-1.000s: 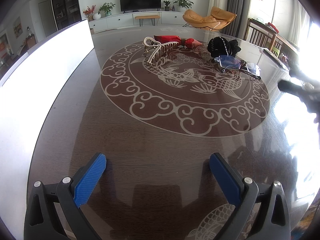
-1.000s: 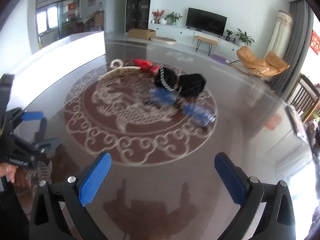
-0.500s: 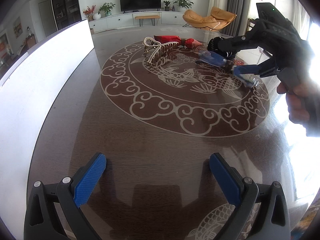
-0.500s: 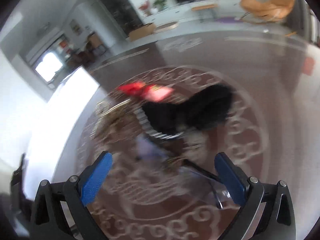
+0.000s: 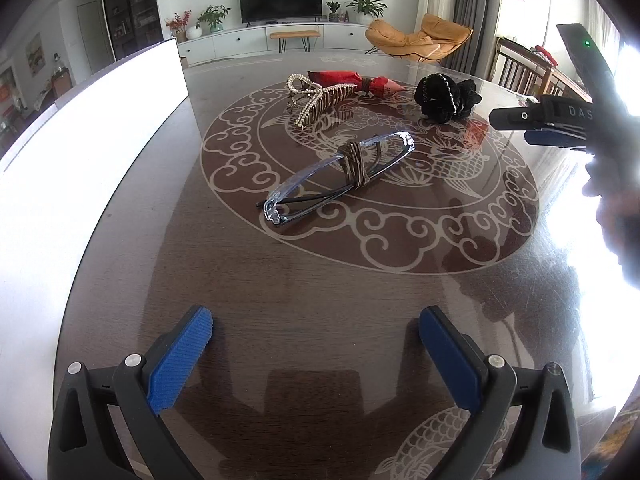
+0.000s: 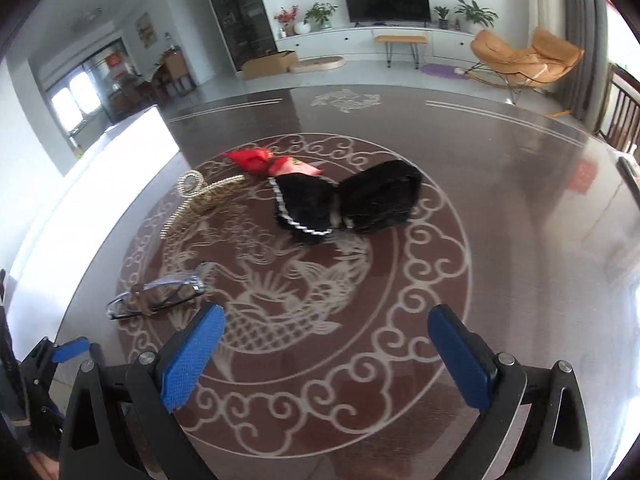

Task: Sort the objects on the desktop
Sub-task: 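Move the right tool to the black fuzzy item and close on it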

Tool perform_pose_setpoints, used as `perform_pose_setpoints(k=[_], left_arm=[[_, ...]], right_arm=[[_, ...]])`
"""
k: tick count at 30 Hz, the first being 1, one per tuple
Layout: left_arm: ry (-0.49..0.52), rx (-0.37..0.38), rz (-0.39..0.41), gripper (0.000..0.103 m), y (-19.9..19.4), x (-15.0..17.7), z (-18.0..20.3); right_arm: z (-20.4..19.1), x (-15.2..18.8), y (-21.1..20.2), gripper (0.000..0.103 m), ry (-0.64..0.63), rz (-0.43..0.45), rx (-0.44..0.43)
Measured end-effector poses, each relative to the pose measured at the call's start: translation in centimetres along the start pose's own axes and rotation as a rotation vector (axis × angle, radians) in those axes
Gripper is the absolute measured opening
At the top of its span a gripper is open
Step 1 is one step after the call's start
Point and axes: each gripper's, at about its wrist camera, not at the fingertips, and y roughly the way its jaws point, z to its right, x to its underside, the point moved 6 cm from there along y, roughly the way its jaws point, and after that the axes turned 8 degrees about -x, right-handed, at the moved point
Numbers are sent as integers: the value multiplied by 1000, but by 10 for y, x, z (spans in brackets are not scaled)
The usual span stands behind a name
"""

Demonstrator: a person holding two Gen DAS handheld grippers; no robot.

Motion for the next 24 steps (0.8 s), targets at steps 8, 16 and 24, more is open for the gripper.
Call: perform_pose_setpoints(k=[8, 16, 24], left_arm=[[0, 0, 0, 103, 0, 0, 0], [0, 0, 1, 103, 0, 0, 1], [0, 0, 1, 103, 0, 0, 1]], right_arm=[[29, -31, 30, 102, 300, -68, -94], [6, -63, 70, 103, 294, -83, -16], [-22, -60, 77, 64, -20, -131, 199]])
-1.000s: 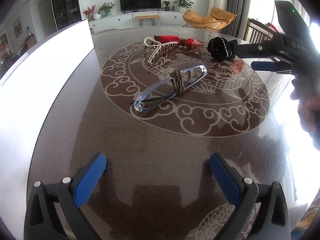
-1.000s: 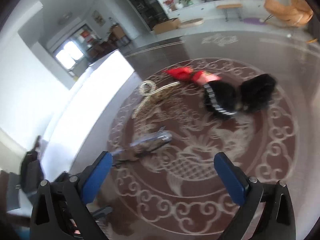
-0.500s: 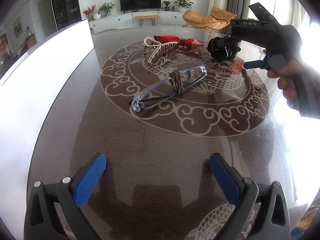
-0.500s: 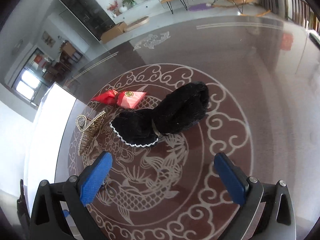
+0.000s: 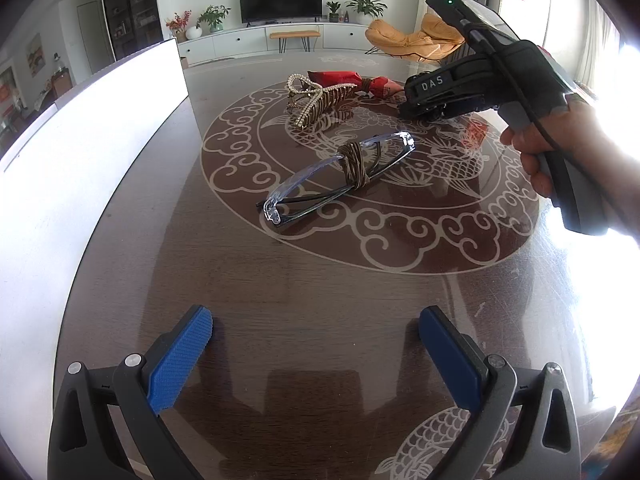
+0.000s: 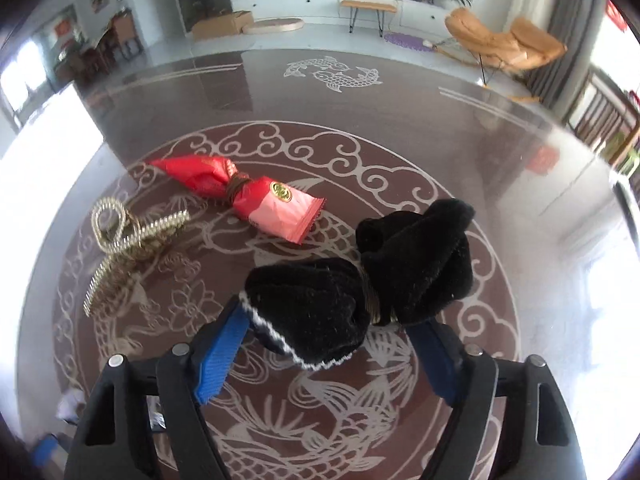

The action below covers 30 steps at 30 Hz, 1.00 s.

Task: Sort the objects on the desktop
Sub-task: 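Move the right tool to the black fuzzy item and close on it, then lift the black fuzzy item with the right tool while the left tool grasps the blue glasses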

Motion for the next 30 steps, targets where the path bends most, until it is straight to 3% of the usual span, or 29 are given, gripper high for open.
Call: perform_pose_setpoints(k=[2, 3, 4, 13, 23, 26, 29, 30], left_arm=[[0, 0, 0, 103, 0, 0, 0], [0, 0, 0, 103, 0, 0, 0], [0, 0, 0, 103, 0, 0, 0], [0, 0, 0, 103, 0, 0, 0], [0, 1, 0, 103, 0, 0, 0], [0, 1, 0, 103, 0, 0, 0], [0, 1, 0, 103, 0, 0, 0], [0, 1, 0, 103, 0, 0, 0]], right_arm=[[-3, 5, -8, 49, -37, 27, -14], [-4, 7, -11, 36, -50, 35, -18], [-4, 10, -14, 34, -64, 40, -19], [-21, 60, -28, 34, -220, 74, -25], [-14, 139, -66, 34, -223, 89, -62], [-10, 154, -74, 38, -206, 105, -54], [-6, 163, -78, 55, -193, 111, -41], [-4, 164, -79, 67, -182, 110, -39]])
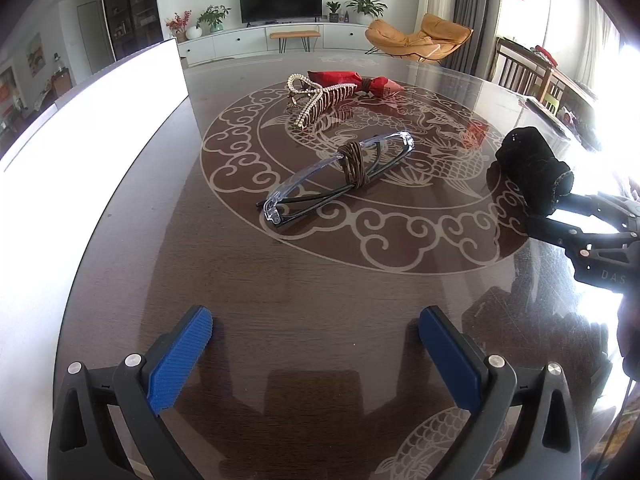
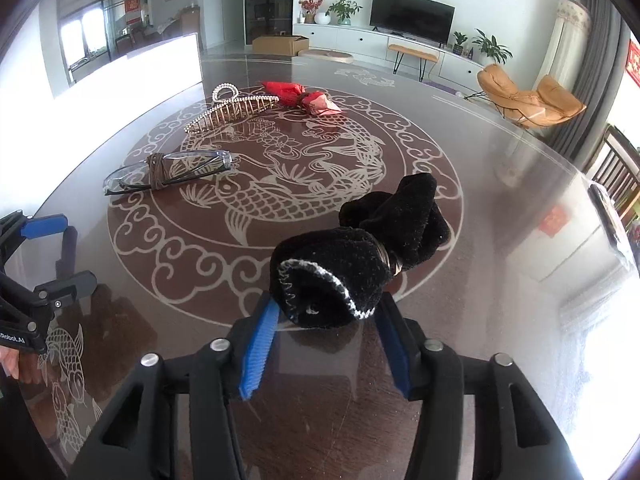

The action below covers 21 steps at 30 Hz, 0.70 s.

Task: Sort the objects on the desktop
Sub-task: 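Lift the black fuzzy item with the right tool while the left tool grasps the blue glasses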

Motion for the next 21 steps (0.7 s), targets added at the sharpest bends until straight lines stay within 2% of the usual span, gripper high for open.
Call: perform_pose_setpoints(k=[1, 4, 6, 21], left_arm=[[-1, 1, 0, 103, 0, 0, 0], [0, 0, 0, 103, 0, 0, 0], [0, -1, 0, 103, 0, 0, 0], [0, 0, 0, 103, 0, 0, 0]], right_arm=[[1, 1, 0, 73, 12, 0, 1], [4, 8, -3, 77, 49, 21, -14], [6, 8, -3, 83, 71, 24, -14], [6, 7, 0, 91, 68, 12, -10]])
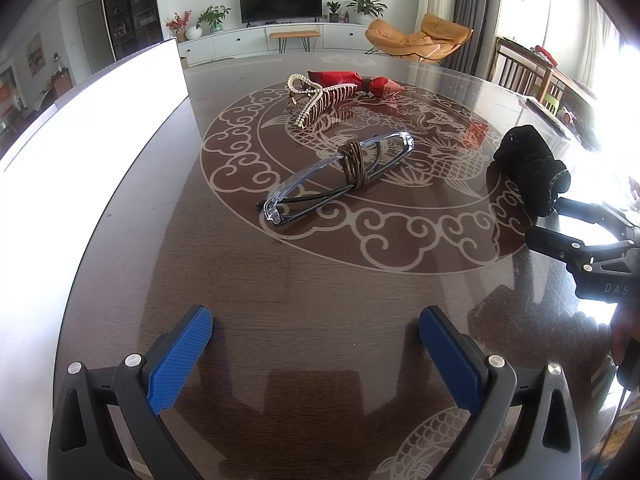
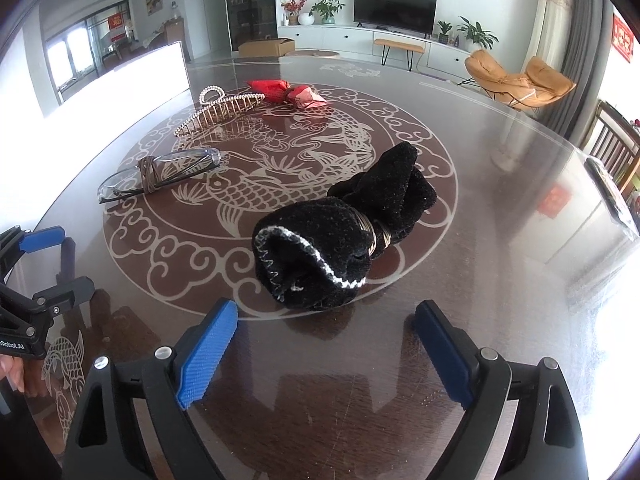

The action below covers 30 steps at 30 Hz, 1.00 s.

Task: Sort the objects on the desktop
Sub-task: 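Lift the black fuzzy item with the right tool while the left tool grasps the blue glasses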

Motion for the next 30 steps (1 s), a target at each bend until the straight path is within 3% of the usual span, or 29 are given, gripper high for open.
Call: perform_pose_setpoints(k=[9, 14, 18, 20, 23, 27, 30], left_arm=[[1, 10, -2, 103, 0, 1, 0], [10, 170, 10, 103, -16, 12, -9], [7, 214, -10, 103, -22, 16, -13], [43, 228, -27, 103, -20, 7, -5], [149, 178, -3, 103, -15, -26, 13], [291, 145, -11, 103, 10, -70, 34], [340, 150, -49, 103, 31, -85, 40]], right_arm=[[-2, -1, 3, 93, -1, -3, -3], [-4, -1, 3, 93, -11, -1, -3], [-7, 0, 4, 93, -23, 3, -20], [-6, 0, 2, 93, -16, 10, -27], [-3, -1, 1, 93, 8, 21, -44], [3, -2, -2, 94, 44, 38, -76], [7, -3, -6, 94, 62, 62, -82]])
